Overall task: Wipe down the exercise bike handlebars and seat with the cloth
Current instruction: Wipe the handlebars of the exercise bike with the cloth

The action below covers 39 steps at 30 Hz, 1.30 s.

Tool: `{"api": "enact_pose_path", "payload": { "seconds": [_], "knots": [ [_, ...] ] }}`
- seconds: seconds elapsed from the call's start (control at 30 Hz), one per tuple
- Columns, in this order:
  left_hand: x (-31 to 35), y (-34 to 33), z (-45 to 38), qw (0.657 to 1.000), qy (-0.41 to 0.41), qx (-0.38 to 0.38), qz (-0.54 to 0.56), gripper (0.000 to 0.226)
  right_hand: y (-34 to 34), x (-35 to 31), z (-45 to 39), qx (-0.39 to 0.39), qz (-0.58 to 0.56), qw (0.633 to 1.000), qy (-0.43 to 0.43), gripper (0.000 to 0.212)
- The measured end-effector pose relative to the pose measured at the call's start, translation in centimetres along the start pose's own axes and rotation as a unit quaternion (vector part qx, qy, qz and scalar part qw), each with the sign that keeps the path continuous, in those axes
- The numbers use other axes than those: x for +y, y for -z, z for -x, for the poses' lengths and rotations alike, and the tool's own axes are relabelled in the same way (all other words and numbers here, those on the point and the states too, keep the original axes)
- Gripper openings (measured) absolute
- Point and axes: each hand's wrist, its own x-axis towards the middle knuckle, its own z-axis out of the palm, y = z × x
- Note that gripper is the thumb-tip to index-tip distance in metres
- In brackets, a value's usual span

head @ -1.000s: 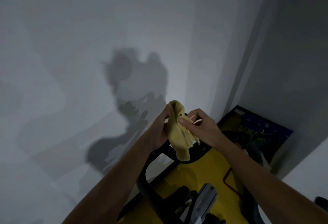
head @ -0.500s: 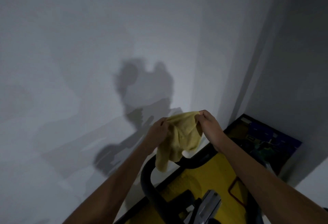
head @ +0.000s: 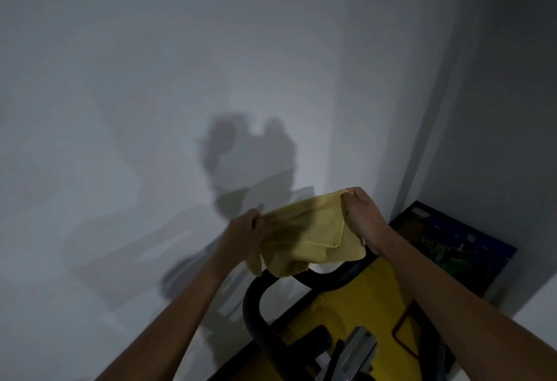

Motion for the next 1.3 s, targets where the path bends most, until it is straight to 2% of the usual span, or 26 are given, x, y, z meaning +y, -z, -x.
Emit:
{"api": "enact_pose_path", "payload": {
  "seconds": [0.13, 0.3, 0.37, 0.43, 0.5, 0.57, 0.77, 0.87, 0.93, 1.03, 1.07, 1.13, 1.17, 1.23, 1.3],
  "knots": [
    [-0.2, 0.7, -0.3, 0.994, 0.040, 0.023, 0.096, 0.023, 0.8, -0.7, -0.2, -0.041, -0.057, 0.996, -0.047, 0.023],
    [1.0, 0.4, -0.1, 0.997, -0.017, 0.022, 0.069, 0.027, 0.5, -1.3, -0.1, -0.099, -0.146, 0.979, -0.106, 0.028],
    [2.6, -0.1, 0.2, 0.996, -0.048, 0.026, 0.073, 0.020, -0.1, -1.6, 0.0, -0.124, -0.156, 0.973, -0.115, 0.028],
    [4.7, -0.6, 0.4, 0.990, -0.064, -0.018, 0.123, 0.011, -0.6, -1.9, 0.0, -0.150, -0.164, 0.967, -0.123, 0.028],
    [6.3, -1.0, 0.7, 0.974, -0.050, -0.095, 0.200, 0.030, -0.9, -2.2, 0.0, -0.166, -0.189, 0.958, -0.137, 0.029],
    [7.2, -1.2, 1.4, 0.967, -0.046, -0.138, 0.209, 0.046, -0.9, -2.4, 0.1, -0.178, -0.214, 0.947, -0.158, 0.032],
    [7.3, -1.9, 1.6, 0.951, -0.008, -0.150, 0.270, 0.032, -0.1, -2.5, 0.3, -0.221, -0.233, 0.934, -0.156, 0.033],
    [7.0, -1.8, 1.5, 0.917, 0.023, -0.190, 0.349, 0.036, 0.5, -2.5, 0.2, -0.229, -0.226, 0.938, -0.130, 0.032],
    [6.7, -1.8, 1.3, 0.892, 0.036, -0.224, 0.391, 0.036, 0.8, -2.6, 0.1, -0.215, -0.211, 0.947, -0.112, 0.030],
    [6.0, -2.0, 1.1, 0.902, 0.027, -0.224, 0.367, 0.024, 1.0, -2.4, -0.3, -0.156, -0.181, 0.967, -0.086, 0.023],
    [5.8, -1.8, 0.9, 0.915, 0.024, -0.199, 0.350, 0.017, 1.1, -2.4, -0.5, -0.131, -0.150, 0.977, -0.069, 0.020],
    [5.3, -1.0, 0.1, 0.939, 0.023, -0.122, 0.320, 0.003, 1.5, -2.4, -1.0, -0.070, -0.014, 0.997, 0.000, 0.017],
    [5.1, -0.3, -0.4, 0.949, 0.022, -0.079, 0.303, 0.012, 1.8, -2.4, -1.1, -0.048, 0.069, 0.995, 0.045, 0.015],
    [4.9, 1.7, -1.3, 0.960, 0.009, -0.017, 0.280, 0.022, 2.4, -2.4, -1.0, -0.046, 0.184, 0.976, 0.107, 0.017],
    [4.7, 3.7, -1.9, 0.974, -0.035, 0.017, 0.221, 0.019, 2.7, -2.6, -0.7, -0.082, 0.228, 0.962, 0.123, 0.024]
  ]
}}
